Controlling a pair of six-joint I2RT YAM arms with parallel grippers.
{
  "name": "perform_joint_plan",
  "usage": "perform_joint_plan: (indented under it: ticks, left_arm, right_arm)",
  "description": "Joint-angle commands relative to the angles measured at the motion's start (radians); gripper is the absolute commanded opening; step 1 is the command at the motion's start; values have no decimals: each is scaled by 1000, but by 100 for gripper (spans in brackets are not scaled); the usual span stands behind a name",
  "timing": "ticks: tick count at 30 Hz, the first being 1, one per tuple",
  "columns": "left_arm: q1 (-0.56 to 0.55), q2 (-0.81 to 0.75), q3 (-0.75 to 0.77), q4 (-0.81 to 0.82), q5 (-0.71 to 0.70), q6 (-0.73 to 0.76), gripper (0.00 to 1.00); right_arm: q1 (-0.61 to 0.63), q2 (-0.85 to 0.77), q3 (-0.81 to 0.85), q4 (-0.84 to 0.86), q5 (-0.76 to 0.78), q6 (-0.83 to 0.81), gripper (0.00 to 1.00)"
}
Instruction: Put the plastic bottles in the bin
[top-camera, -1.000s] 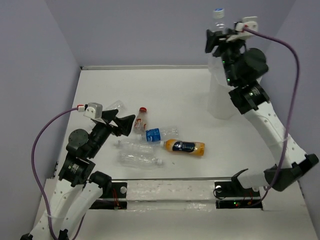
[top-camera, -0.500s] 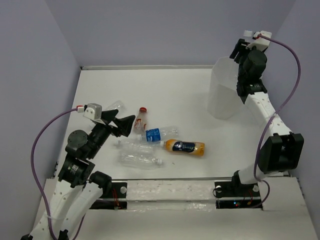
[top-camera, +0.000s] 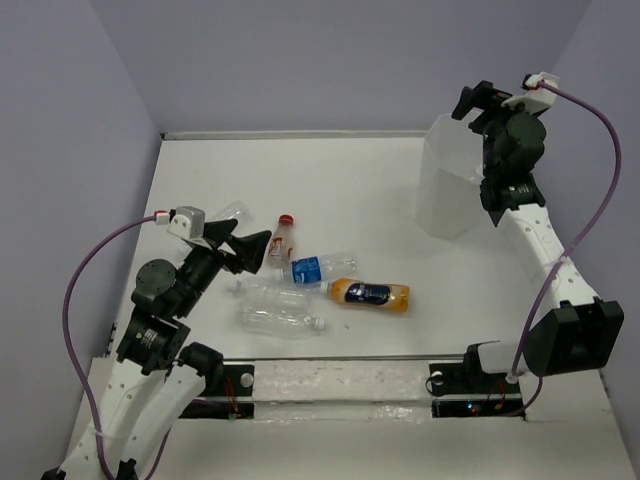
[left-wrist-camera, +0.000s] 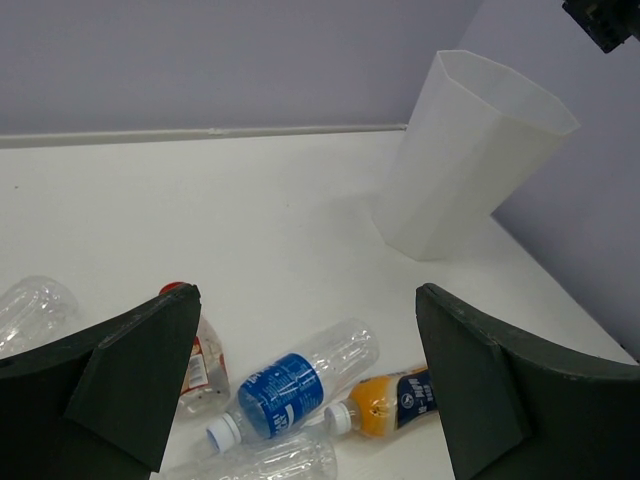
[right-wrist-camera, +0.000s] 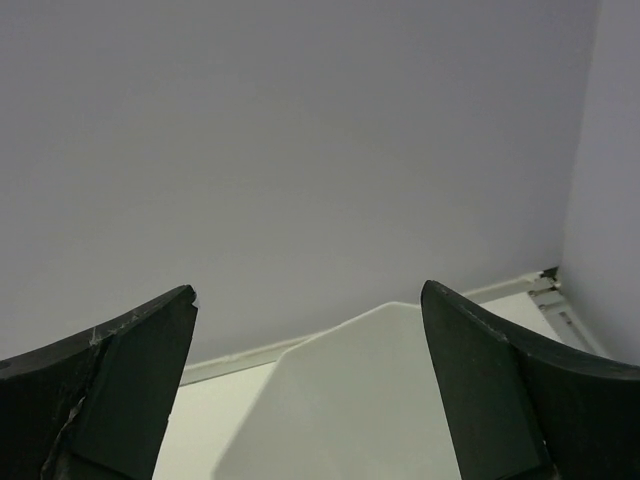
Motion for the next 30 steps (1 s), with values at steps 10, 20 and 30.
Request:
perform_joint_plan:
  ticks: [10, 20, 30]
  left_arm:
    - [16, 4, 11, 29, -8, -1, 99]
    - [17, -19, 22, -3, -100, -10, 99]
    - [13, -24, 20, -6, -106, -13, 99]
  right_arm:
    - [563, 180, -32, -121, 45, 146, 93]
    - [742, 556, 132, -276, 23, 362, 100]
    - [795, 711, 192, -279, -91, 474, 100]
